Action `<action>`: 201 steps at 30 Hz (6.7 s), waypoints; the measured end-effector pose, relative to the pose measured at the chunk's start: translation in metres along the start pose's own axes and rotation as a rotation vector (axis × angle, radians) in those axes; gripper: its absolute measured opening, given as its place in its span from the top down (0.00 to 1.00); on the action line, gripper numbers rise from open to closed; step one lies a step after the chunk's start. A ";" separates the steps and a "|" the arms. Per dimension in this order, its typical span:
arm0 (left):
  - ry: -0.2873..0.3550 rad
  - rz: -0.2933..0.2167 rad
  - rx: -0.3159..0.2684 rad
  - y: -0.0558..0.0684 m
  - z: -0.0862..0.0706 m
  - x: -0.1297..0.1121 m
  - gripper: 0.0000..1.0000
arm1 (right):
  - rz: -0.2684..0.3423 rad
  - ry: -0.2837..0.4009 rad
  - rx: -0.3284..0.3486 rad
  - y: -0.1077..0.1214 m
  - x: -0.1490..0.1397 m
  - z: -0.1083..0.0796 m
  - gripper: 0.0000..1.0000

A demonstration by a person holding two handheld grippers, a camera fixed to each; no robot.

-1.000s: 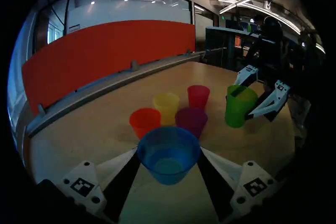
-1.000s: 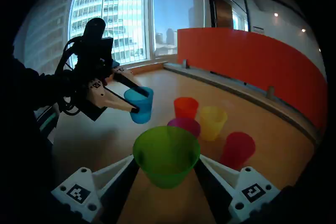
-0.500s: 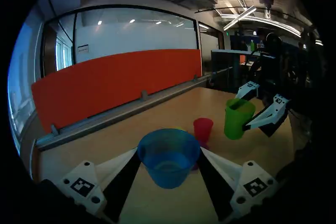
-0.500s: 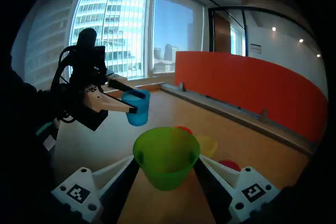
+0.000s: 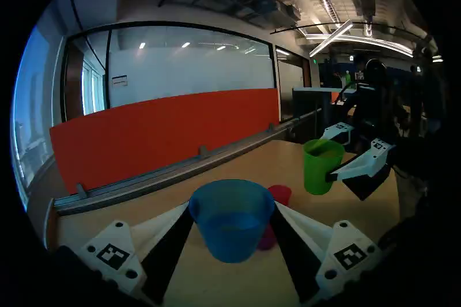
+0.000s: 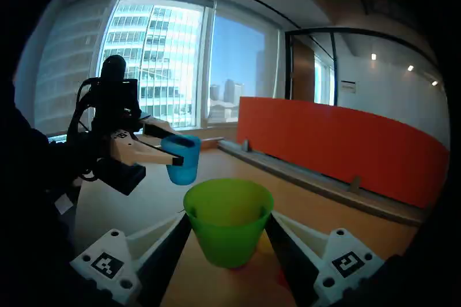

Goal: Pour water

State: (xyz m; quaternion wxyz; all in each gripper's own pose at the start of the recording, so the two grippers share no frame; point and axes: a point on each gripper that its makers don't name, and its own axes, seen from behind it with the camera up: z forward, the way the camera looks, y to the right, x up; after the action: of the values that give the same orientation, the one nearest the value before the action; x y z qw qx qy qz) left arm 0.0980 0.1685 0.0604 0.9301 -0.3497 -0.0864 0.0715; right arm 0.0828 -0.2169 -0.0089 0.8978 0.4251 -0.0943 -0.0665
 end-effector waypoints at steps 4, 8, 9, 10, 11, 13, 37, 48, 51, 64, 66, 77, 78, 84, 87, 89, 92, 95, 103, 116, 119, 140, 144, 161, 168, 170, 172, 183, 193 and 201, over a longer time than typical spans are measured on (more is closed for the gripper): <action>0.023 -0.007 0.002 0.000 -0.001 0.006 0.13 | -0.001 0.028 -0.004 0.002 0.011 0.002 0.11; 0.044 -0.016 0.002 0.000 -0.002 0.012 0.12 | 0.004 0.050 -0.005 0.003 0.019 0.004 0.11; 0.049 -0.019 0.001 0.001 -0.002 0.013 0.12 | 0.005 0.055 -0.005 0.003 0.020 0.005 0.11; 0.054 -0.022 0.000 0.001 -0.002 0.014 0.12 | 0.005 0.057 -0.005 0.004 0.021 0.005 0.11; 0.058 -0.025 0.000 0.002 -0.002 0.015 0.13 | 0.005 0.059 -0.005 0.004 0.023 0.005 0.11; 0.068 -0.032 -0.001 0.002 -0.003 0.018 0.12 | 0.003 0.062 -0.006 0.005 0.025 0.005 0.11; 0.132 0.024 0.026 -0.005 -0.007 0.052 0.12 | 0.001 0.084 0.043 -0.006 0.035 0.015 0.12; 0.156 0.130 0.056 -0.007 -0.008 0.076 0.13 | 0.021 0.102 0.089 -0.018 0.040 0.025 0.12; 0.164 0.159 0.064 -0.005 -0.007 0.082 0.12 | 0.021 0.104 0.106 -0.024 0.041 0.028 0.12; 0.177 0.308 0.102 0.004 -0.005 0.101 0.13 | 0.018 0.098 0.163 -0.043 0.035 0.039 0.12; 0.177 0.330 0.106 0.005 -0.006 0.103 0.12 | 0.019 0.096 0.171 -0.045 0.034 0.041 0.12; 0.170 0.447 0.125 0.010 -0.008 0.115 0.13 | 0.021 0.098 0.197 -0.053 0.035 0.048 0.12; 0.169 0.458 0.126 0.010 -0.008 0.116 0.13 | 0.021 0.099 0.199 -0.054 0.035 0.049 0.12; 0.168 0.526 0.131 0.016 -0.007 0.120 0.13 | 0.018 0.101 0.207 -0.056 0.037 0.052 0.12; 0.167 0.558 0.132 0.020 -0.006 0.122 0.12 | 0.017 0.102 0.210 -0.057 0.039 0.054 0.12; 0.168 0.578 0.135 0.021 -0.006 0.124 0.13 | 0.016 0.103 0.213 -0.057 0.040 0.054 0.12; 0.168 0.611 0.143 0.022 -0.006 0.127 0.12 | 0.014 0.105 0.216 -0.058 0.041 0.054 0.12; 0.168 0.639 0.150 0.023 -0.006 0.129 0.13 | 0.012 0.106 0.217 -0.058 0.041 0.054 0.12; 0.175 0.694 0.162 0.027 -0.006 0.137 0.12 | 0.005 0.105 0.220 -0.059 0.041 0.055 0.12; 0.174 0.787 0.176 0.031 -0.005 0.143 0.13 | -0.009 0.104 0.220 -0.062 0.044 0.057 0.12; 0.173 0.805 0.179 0.031 -0.006 0.144 0.12 | -0.011 0.105 0.219 -0.062 0.045 0.058 0.12; 0.168 0.912 0.201 0.032 -0.008 0.150 0.13 | -0.016 0.110 0.208 -0.055 0.047 0.060 0.12; 0.169 0.927 0.205 0.032 -0.009 0.151 0.12 | -0.015 0.111 0.206 -0.052 0.047 0.060 0.12; 0.166 1.011 0.224 0.034 -0.003 0.154 0.13 | -0.013 0.114 0.201 -0.048 0.049 0.060 0.12; 0.167 1.031 0.237 0.033 0.002 0.158 0.12 | -0.014 0.116 0.198 -0.048 0.050 0.059 0.13; 0.167 1.031 0.237 0.033 0.002 0.157 0.12 | -0.014 0.117 0.198 -0.047 0.050 0.059 0.13; 0.167 1.034 0.238 0.033 0.001 0.157 0.12 | -0.014 0.117 0.198 -0.047 0.050 0.059 0.12; 0.163 1.068 0.251 0.032 -0.001 0.158 0.12 | -0.012 0.123 0.197 -0.047 0.051 0.058 0.12; 0.165 1.091 0.263 0.033 -0.003 0.160 0.13 | -0.011 0.126 0.194 -0.046 0.053 0.059 0.12; 0.166 1.107 0.269 0.034 -0.005 0.162 0.13 | -0.009 0.129 0.194 -0.046 0.054 0.060 0.13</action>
State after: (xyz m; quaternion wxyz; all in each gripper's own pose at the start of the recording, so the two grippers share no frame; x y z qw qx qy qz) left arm 0.2549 0.2220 0.0526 0.7942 -0.2258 0.1926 0.5303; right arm 0.1202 -0.3015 -0.0016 0.8562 0.5140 -0.0406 -0.0336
